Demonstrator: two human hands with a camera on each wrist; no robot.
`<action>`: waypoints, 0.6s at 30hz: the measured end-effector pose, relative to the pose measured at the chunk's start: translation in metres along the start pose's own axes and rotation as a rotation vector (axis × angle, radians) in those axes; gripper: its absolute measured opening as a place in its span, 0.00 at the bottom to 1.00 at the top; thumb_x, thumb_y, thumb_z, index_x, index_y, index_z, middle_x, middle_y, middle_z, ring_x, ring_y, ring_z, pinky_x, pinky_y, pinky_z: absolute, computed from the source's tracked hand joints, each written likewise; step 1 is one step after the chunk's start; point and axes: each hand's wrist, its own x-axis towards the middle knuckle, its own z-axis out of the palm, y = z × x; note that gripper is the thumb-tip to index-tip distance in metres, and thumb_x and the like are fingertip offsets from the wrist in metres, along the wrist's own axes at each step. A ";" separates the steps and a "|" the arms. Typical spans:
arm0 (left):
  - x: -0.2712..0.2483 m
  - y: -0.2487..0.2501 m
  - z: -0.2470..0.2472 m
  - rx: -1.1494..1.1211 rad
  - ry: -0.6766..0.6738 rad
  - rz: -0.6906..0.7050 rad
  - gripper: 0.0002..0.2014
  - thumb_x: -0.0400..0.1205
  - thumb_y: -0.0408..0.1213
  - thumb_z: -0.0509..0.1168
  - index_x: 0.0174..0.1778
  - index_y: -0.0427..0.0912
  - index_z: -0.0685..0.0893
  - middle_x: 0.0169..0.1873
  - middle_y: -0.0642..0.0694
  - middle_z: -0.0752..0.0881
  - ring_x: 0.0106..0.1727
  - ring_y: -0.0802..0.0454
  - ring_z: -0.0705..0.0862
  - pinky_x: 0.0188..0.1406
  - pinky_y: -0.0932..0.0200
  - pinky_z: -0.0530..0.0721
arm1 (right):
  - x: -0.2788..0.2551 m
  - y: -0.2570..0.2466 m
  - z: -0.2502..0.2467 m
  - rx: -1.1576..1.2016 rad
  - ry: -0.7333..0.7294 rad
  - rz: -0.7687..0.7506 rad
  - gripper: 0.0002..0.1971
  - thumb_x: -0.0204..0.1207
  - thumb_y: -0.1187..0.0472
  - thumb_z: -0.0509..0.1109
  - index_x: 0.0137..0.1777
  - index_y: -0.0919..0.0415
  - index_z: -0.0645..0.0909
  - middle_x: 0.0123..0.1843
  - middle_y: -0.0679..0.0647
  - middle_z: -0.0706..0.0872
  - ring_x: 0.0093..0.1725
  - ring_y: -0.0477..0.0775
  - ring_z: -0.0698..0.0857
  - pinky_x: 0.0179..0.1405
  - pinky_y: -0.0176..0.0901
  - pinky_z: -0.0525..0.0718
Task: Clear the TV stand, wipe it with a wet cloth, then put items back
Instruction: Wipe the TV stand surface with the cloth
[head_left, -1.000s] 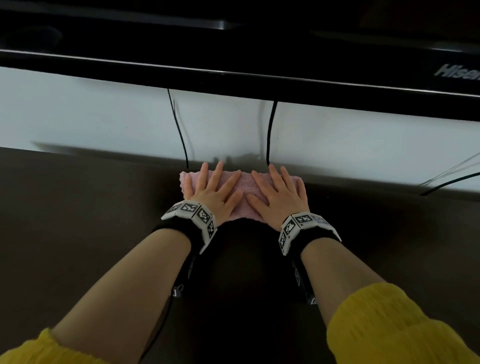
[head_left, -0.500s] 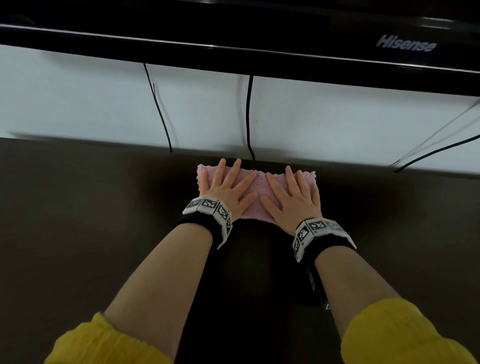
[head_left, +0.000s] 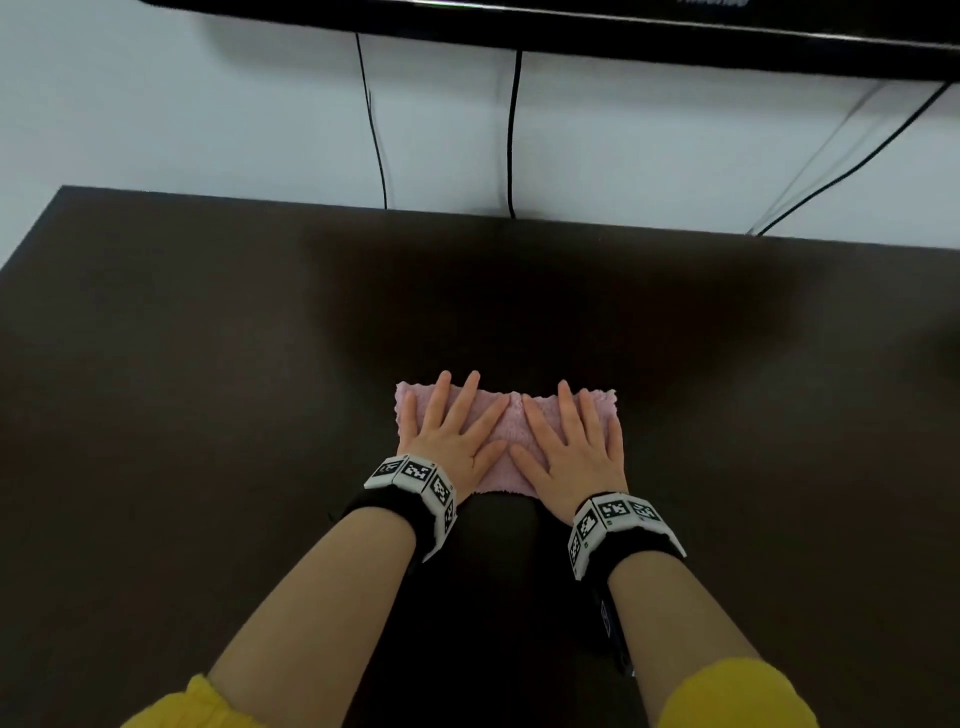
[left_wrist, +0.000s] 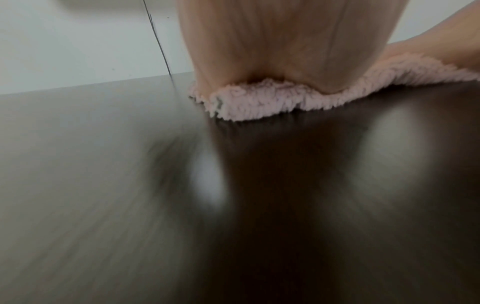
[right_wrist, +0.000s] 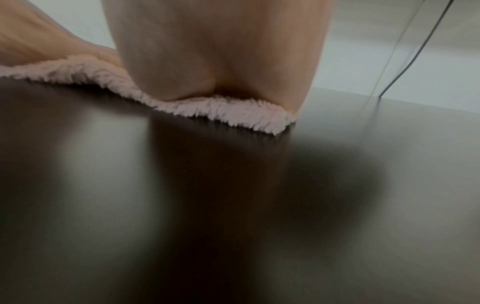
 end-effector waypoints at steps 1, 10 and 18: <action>-0.018 0.003 0.007 -0.003 -0.016 0.006 0.28 0.84 0.61 0.34 0.80 0.64 0.34 0.83 0.50 0.34 0.83 0.41 0.33 0.77 0.34 0.33 | -0.018 -0.005 0.007 -0.004 0.001 0.005 0.32 0.79 0.32 0.39 0.80 0.36 0.33 0.85 0.51 0.33 0.83 0.56 0.33 0.80 0.61 0.35; -0.139 0.015 0.054 0.001 -0.116 0.032 0.31 0.81 0.64 0.32 0.80 0.61 0.33 0.82 0.48 0.30 0.81 0.38 0.30 0.76 0.32 0.31 | -0.144 -0.058 0.057 0.031 -0.026 0.109 0.32 0.75 0.35 0.45 0.80 0.41 0.54 0.80 0.58 0.68 0.78 0.63 0.69 0.74 0.66 0.64; -0.172 0.032 0.072 -0.036 -0.117 0.030 0.41 0.65 0.70 0.13 0.77 0.64 0.29 0.82 0.49 0.31 0.81 0.39 0.28 0.74 0.35 0.28 | -0.177 -0.042 0.066 0.040 -0.067 0.021 0.32 0.77 0.30 0.36 0.80 0.38 0.46 0.84 0.55 0.60 0.82 0.60 0.62 0.74 0.62 0.54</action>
